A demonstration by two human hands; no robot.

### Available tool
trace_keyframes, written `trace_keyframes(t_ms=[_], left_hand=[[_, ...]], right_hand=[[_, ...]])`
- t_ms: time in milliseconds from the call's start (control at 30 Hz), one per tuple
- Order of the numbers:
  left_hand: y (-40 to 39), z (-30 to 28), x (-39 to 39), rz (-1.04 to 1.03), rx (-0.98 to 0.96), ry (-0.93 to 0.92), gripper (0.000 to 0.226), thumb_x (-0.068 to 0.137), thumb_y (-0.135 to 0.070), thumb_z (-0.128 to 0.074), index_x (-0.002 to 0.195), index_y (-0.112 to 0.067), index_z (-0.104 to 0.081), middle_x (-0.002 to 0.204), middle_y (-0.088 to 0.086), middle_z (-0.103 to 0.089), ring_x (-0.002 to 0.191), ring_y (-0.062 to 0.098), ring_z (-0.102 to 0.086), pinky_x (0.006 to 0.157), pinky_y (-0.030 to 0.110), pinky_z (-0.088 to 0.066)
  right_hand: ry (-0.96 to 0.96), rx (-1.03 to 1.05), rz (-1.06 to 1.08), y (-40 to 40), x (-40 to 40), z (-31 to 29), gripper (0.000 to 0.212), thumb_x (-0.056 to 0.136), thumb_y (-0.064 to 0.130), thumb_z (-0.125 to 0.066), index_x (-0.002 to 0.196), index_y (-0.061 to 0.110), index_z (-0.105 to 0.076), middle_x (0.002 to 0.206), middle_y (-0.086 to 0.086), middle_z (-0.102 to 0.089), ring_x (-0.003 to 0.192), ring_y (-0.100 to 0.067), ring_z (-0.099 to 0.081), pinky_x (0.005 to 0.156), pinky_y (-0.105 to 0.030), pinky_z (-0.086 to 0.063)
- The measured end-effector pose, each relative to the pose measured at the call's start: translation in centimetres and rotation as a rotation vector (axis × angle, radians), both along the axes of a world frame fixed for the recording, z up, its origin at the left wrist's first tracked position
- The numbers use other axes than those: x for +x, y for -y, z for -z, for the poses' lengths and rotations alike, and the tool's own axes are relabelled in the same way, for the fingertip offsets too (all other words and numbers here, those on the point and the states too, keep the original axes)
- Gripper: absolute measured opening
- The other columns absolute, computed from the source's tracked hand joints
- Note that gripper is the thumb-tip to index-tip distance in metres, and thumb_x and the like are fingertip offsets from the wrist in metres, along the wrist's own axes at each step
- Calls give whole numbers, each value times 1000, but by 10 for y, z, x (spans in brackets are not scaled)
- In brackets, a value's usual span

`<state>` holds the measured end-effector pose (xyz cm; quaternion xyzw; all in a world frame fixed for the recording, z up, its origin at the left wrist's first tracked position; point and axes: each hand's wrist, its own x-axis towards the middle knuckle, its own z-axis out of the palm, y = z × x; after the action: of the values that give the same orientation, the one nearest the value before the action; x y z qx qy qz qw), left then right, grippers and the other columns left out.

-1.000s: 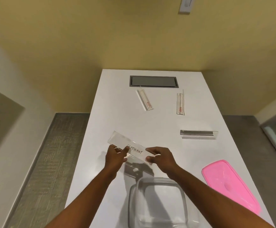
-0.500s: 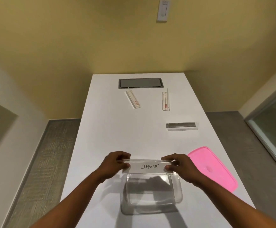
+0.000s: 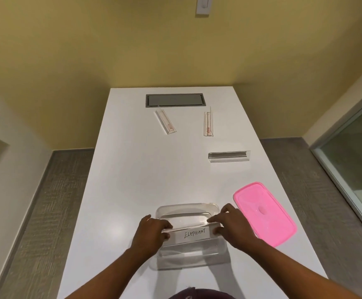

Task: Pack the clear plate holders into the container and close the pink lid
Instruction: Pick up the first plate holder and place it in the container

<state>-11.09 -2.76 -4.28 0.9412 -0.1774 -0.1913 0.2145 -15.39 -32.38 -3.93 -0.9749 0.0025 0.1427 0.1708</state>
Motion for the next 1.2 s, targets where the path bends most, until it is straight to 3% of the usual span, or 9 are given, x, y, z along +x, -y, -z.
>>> trace_keyframes(t_ms=[100, 200, 300, 467, 667, 867, 1100, 1200], left_hand=[[4, 4, -4, 108, 147, 48, 31, 94, -29, -59, 125, -31, -65, 119, -10, -74, 117, 10, -62, 127, 39, 3], [3, 9, -6, 156, 231, 77, 31, 95, -23, -56, 125, -29, -64, 112, -5, -76, 114, 12, -65, 126, 43, 12], [6, 16, -6, 200, 288, 97, 27, 96, -18, -51, 118, -23, -65, 107, -3, -75, 109, 16, -67, 124, 44, 20], [10, 27, -8, 236, 355, 97, 27, 92, -11, -46, 110, -18, -64, 94, 3, -72, 98, 22, -69, 123, 46, 20], [17, 30, -12, 234, 405, 51, 28, 93, -5, -43, 113, -15, -59, 102, 5, -68, 103, 24, -65, 120, 48, 23], [21, 30, -12, 240, 434, 31, 28, 94, -6, -45, 117, -15, -59, 108, 5, -69, 108, 24, -64, 122, 49, 18], [23, 42, -11, 250, 462, 0, 26, 92, -6, -51, 114, -16, -60, 108, 4, -69, 106, 25, -67, 122, 52, 14], [21, 45, -10, 255, 460, 2, 25, 91, -7, -53, 113, -17, -60, 108, 3, -69, 106, 25, -67, 123, 52, 12]], right_hand=[[62, -182, -223, -2, 0, 10, 32, 84, 35, -75, 116, 39, -74, 113, 0, -69, 107, -28, -62, 87, -33, -47], [42, -317, -438, -10, 6, 15, 20, 85, 30, -73, 103, 25, -76, 96, -4, -77, 105, -25, -65, 87, -37, -44], [-12, -393, -500, -16, 12, 16, 12, 87, 26, -71, 96, 20, -75, 88, -9, -76, 93, -31, -67, 88, -39, -42], [-39, -453, -523, -19, 10, 29, 13, 90, 24, -67, 101, 20, -74, 96, -8, -79, 93, -31, -72, 114, -41, -32], [-68, -435, -496, -17, 3, 44, 24, 89, 29, -69, 111, 22, -75, 99, -6, -78, 100, -27, -73, 128, -46, -9], [-101, -455, -504, -21, 1, 43, 16, 88, 29, -69, 100, 21, -75, 85, -7, -78, 89, -26, -75, 128, -50, 9], [-136, -511, -534, -25, 2, 45, 17, 89, 15, -61, 101, 15, -73, 75, -8, -75, 80, -29, -74, 129, -48, 11], [-163, -507, -528, -27, 2, 44, 20, 86, 15, -65, 104, 16, -74, 80, -10, -77, 81, -29, -75, 119, -41, 29]])
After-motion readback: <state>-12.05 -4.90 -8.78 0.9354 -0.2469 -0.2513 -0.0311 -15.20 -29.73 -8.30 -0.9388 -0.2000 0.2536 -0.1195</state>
